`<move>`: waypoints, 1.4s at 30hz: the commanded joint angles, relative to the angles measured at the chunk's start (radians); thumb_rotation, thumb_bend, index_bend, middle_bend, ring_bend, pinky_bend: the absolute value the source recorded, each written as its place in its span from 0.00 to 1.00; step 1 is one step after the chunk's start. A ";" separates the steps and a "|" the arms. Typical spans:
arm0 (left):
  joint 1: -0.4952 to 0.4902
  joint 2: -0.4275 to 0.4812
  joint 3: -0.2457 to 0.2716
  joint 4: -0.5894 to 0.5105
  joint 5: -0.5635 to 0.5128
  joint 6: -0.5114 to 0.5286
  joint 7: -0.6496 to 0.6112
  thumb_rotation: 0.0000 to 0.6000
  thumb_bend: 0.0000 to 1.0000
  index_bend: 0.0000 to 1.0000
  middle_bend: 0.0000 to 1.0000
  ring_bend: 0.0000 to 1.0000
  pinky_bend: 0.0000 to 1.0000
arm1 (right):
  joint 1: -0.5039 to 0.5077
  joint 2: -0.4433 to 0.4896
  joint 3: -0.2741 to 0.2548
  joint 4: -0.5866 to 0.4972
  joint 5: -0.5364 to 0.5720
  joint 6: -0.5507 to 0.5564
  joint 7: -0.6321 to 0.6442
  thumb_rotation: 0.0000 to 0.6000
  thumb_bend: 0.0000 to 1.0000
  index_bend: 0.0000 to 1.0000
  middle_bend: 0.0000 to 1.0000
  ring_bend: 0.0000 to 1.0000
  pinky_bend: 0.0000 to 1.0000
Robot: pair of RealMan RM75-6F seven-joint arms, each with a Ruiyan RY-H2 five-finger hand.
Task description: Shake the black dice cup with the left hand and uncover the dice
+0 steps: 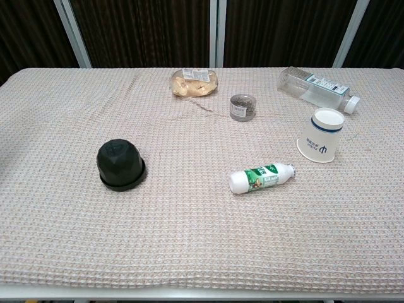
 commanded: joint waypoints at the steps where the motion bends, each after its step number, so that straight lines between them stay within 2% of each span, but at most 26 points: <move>1: -0.001 -0.002 0.001 0.002 -0.001 -0.003 -0.003 1.00 0.03 0.22 0.20 0.11 0.15 | 0.003 0.017 -0.005 -0.022 0.014 -0.033 0.035 1.00 0.13 0.00 0.00 0.00 0.00; 10: -0.006 -0.008 0.003 0.004 0.002 -0.012 -0.019 1.00 0.03 0.22 0.20 0.11 0.15 | 0.006 0.036 -0.012 -0.034 0.014 -0.053 0.084 1.00 0.13 0.00 0.00 0.00 0.00; 16: -0.024 -0.018 0.015 -0.004 0.005 -0.062 -0.081 1.00 0.02 0.21 0.20 0.11 0.15 | 0.004 0.040 -0.003 -0.053 0.008 -0.033 0.100 1.00 0.13 0.00 0.00 0.00 0.00; 19: -0.038 -0.037 0.025 0.004 0.005 -0.097 -0.117 1.00 0.01 0.20 0.21 0.11 0.15 | 0.004 0.044 -0.003 -0.058 0.005 -0.031 0.102 1.00 0.13 0.00 0.00 0.00 0.00; 24: -0.072 -0.129 0.015 0.076 0.032 -0.117 -0.192 1.00 0.00 0.20 0.25 0.11 0.14 | 0.003 0.060 -0.012 -0.073 -0.009 -0.034 0.106 1.00 0.14 0.00 0.00 0.00 0.00; 33: -0.168 -0.262 -0.042 0.095 -0.090 -0.266 -0.059 1.00 0.00 0.20 0.26 0.11 0.14 | 0.008 0.071 -0.002 -0.088 0.008 -0.043 0.107 1.00 0.14 0.00 0.00 0.00 0.00; 37: -0.201 -0.307 -0.060 0.122 -0.127 -0.312 -0.058 1.00 0.00 0.20 0.26 0.11 0.15 | 0.010 0.071 -0.004 -0.086 0.013 -0.053 0.103 1.00 0.14 0.00 0.00 0.00 0.00; 42: -0.231 -0.328 -0.070 0.101 -0.175 -0.379 -0.081 1.00 0.00 0.20 0.26 0.11 0.15 | 0.012 0.071 -0.003 -0.088 0.016 -0.058 0.097 1.00 0.14 0.00 0.00 0.00 0.00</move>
